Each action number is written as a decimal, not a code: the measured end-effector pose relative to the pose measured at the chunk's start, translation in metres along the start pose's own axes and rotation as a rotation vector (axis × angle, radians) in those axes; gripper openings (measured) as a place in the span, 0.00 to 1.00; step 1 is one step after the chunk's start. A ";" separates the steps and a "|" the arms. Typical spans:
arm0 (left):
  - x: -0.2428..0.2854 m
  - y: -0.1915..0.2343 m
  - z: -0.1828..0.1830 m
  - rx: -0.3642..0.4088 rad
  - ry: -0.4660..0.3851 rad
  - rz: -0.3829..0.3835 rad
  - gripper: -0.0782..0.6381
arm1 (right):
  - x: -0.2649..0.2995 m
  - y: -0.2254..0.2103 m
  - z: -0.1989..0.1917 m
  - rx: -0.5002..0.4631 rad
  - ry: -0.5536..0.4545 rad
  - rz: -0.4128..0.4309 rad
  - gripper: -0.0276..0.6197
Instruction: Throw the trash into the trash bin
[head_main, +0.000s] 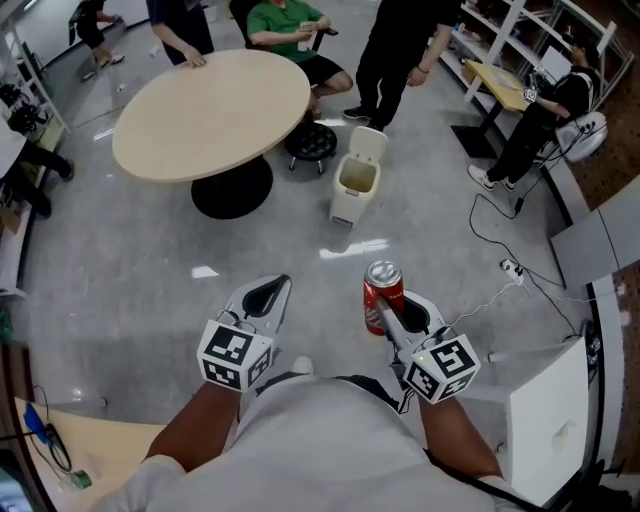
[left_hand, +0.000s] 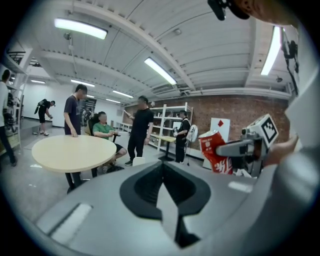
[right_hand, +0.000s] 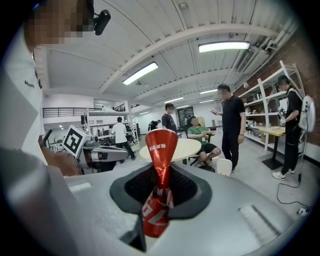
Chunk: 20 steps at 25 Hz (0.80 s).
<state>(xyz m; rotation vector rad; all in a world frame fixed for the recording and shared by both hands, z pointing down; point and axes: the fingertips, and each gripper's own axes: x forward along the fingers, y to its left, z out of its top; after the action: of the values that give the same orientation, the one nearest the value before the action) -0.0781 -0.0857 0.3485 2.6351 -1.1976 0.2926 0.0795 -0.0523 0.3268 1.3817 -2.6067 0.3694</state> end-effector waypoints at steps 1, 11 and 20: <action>0.005 0.006 0.003 0.001 0.001 -0.006 0.12 | 0.004 -0.004 0.006 0.000 -0.008 -0.013 0.16; 0.046 0.014 0.016 -0.028 -0.007 -0.082 0.12 | 0.004 -0.041 0.017 0.007 -0.017 -0.122 0.16; 0.086 0.020 0.028 -0.013 -0.009 -0.077 0.12 | 0.017 -0.089 0.018 0.033 -0.023 -0.137 0.16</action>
<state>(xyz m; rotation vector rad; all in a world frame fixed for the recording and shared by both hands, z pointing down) -0.0353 -0.1683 0.3481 2.6660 -1.0942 0.2587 0.1432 -0.1194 0.3262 1.5731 -2.5167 0.3801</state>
